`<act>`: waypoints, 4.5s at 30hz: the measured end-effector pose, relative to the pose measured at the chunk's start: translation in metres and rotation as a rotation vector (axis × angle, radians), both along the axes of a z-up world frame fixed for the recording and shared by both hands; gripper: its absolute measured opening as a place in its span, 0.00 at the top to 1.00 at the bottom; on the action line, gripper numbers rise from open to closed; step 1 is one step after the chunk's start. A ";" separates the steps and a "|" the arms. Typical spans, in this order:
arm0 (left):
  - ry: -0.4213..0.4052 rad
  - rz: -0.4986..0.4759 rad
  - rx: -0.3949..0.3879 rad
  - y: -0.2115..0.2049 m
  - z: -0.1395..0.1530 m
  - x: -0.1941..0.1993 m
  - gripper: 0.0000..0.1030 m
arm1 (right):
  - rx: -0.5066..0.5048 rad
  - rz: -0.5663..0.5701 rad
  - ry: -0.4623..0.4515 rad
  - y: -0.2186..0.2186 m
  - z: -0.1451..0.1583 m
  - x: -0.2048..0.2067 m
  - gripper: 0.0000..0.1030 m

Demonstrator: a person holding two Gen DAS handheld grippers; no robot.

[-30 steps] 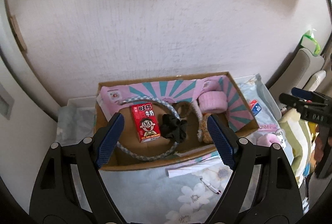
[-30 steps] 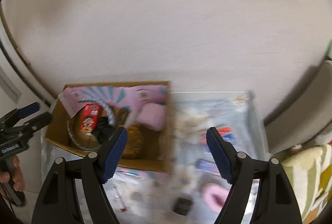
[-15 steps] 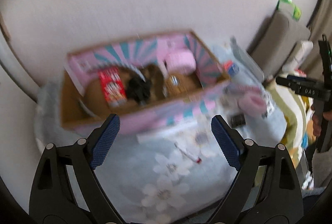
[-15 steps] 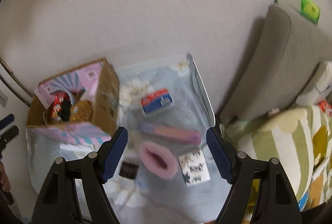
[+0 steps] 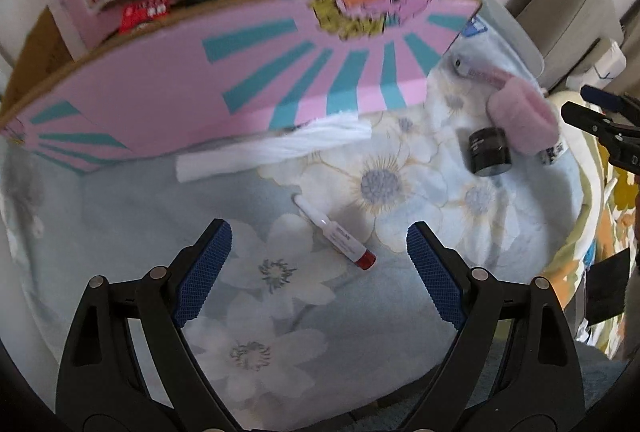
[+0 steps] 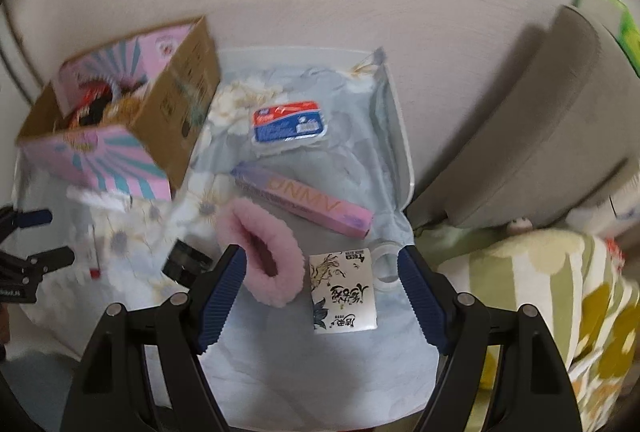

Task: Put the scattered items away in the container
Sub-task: 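Grasp the red-capped lipstick tube with the left tool while the right tool grasps the pink fluffy headband, then drop the lipstick tube into the box with the left tool while the right tool drops the pink headband in, then grasp the white wrapped item with the left tool while the right tool grasps the black jar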

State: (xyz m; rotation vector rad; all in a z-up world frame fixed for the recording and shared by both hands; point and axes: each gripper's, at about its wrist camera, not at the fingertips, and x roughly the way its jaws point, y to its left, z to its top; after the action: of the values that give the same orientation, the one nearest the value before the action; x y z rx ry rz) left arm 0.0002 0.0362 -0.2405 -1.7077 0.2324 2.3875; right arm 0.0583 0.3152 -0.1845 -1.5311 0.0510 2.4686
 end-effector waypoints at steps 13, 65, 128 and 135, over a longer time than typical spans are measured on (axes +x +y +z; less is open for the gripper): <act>-0.034 0.087 -0.013 0.002 -0.025 0.005 0.25 | 0.034 0.311 -0.095 -0.018 -0.036 -0.021 0.28; 0.326 0.087 -0.030 -0.066 0.121 -0.088 0.90 | -0.198 0.388 0.199 -0.094 0.088 -0.114 0.79; 0.322 -0.305 -0.027 -0.003 0.046 -0.011 0.20 | -0.196 0.024 0.150 -0.043 0.045 -0.037 0.31; 0.293 -0.402 -0.088 0.010 0.016 -0.019 0.20 | -0.149 0.029 0.041 -0.049 -0.005 -0.023 0.31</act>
State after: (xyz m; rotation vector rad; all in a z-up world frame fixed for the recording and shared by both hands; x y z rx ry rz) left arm -0.0191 0.0459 -0.2249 -1.1908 0.6644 2.3299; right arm 0.0349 0.2664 -0.1891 -1.5489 0.2260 2.5697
